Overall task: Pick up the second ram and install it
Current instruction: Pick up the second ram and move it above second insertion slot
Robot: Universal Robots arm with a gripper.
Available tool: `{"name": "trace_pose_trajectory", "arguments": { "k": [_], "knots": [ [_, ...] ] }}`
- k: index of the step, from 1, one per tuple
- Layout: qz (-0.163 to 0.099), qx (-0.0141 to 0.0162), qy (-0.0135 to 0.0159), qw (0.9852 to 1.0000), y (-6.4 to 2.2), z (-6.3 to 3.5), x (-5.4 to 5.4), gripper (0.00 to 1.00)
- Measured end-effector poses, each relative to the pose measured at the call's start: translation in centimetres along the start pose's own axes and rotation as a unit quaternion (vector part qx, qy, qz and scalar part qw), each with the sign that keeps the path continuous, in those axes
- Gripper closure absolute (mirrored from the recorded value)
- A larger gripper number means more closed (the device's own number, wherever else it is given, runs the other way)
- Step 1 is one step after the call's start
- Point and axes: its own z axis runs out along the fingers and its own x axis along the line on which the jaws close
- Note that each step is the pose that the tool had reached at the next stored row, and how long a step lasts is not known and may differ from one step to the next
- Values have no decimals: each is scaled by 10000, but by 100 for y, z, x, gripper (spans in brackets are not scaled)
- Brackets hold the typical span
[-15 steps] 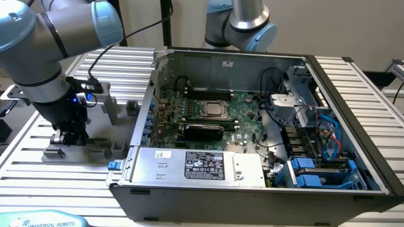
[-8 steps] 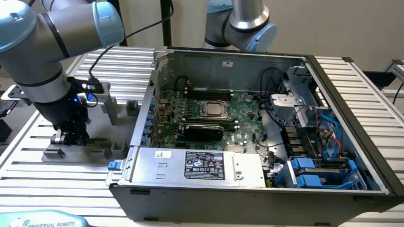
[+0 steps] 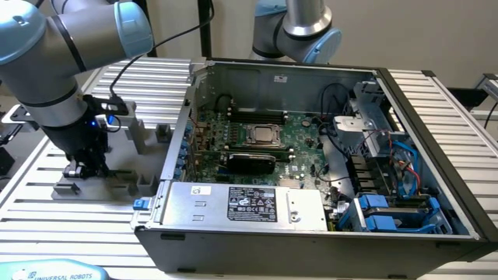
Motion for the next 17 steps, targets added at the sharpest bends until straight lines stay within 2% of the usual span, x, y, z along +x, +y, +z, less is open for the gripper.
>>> {"name": "trace_pose_trajectory", "arguments": {
  "k": [17],
  "knots": [
    [29, 2, -1, 10000, -2, -2, 0, 86]
  ]
}}
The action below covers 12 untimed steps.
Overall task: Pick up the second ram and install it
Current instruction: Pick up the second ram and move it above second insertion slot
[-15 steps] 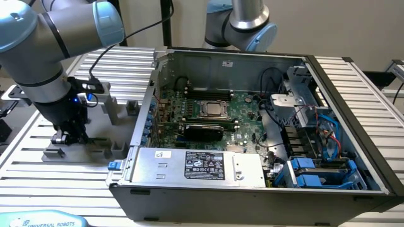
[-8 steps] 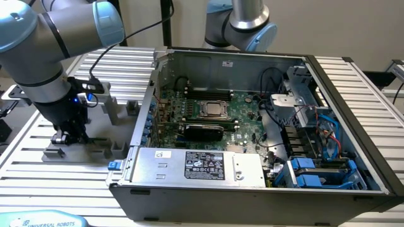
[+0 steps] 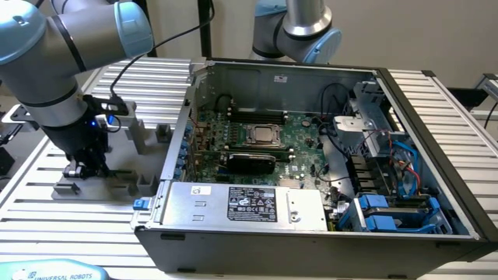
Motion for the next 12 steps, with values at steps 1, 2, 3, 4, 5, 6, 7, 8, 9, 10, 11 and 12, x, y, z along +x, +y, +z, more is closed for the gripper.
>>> {"name": "trace_pose_trajectory", "arguments": {
  "k": [1, 2, 3, 4, 5, 6, 7, 8, 9, 10, 11, 12],
  "knots": [
    [0, -1, 0, 10000, 0, -5, -1, 86],
    [0, -1, 0, 10000, 0, -14, -1, 86],
    [0, 0, 0, 10000, 1, -29, -1, 86],
    [0, 0, 0, 10000, 1, -48, -2, 86],
    [0, -1, 0, 10000, 2, -72, -4, 86],
    [0, -1, 0, 10000, 2, -99, -5, 86],
    [0, -1, 0, 10000, 3, -129, -7, 86],
    [0, 0, 0, 10000, 4, -165, -9, 86],
    [0, -1, 0, 10000, 5, -207, -11, 86],
    [0, 0, 0, 10000, 6, -254, -13, 86],
    [0, 0, -1, 10000, 7, -298, -16, 86],
    [0, -1, 0, 10000, 8, -343, -18, 86]
  ]
}}
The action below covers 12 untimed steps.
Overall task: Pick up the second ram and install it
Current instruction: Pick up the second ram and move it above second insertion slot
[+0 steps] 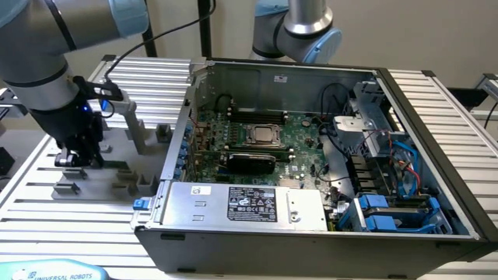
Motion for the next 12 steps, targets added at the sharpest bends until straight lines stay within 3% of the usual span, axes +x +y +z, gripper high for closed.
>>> {"name": "trace_pose_trajectory", "arguments": {
  "k": [12],
  "knots": [
    [-7, 0, 0, 10000, 1, -545, -30, 86]
  ]
}}
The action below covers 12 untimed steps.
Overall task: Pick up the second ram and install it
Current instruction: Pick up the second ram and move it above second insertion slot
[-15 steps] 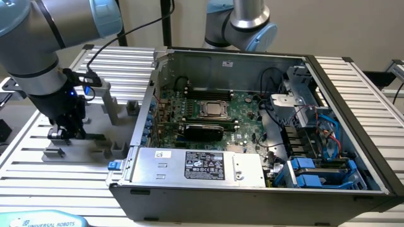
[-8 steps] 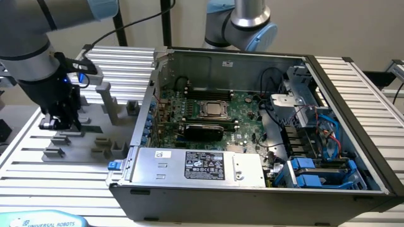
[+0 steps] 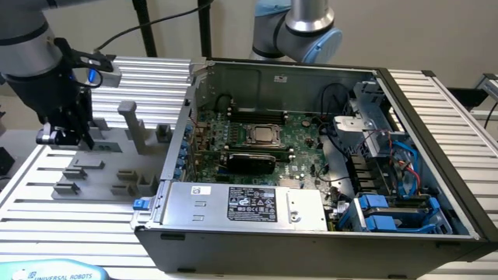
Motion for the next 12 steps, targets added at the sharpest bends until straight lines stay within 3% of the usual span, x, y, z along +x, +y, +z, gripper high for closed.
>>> {"name": "trace_pose_trajectory", "arguments": {
  "k": [5, 12],
  "knots": [
    [-2, -1, 0, 10000, -44, -230, -14, 86],
    [-4, -1, -1, 10000, -219, -536, -33, 86]
  ]
}}
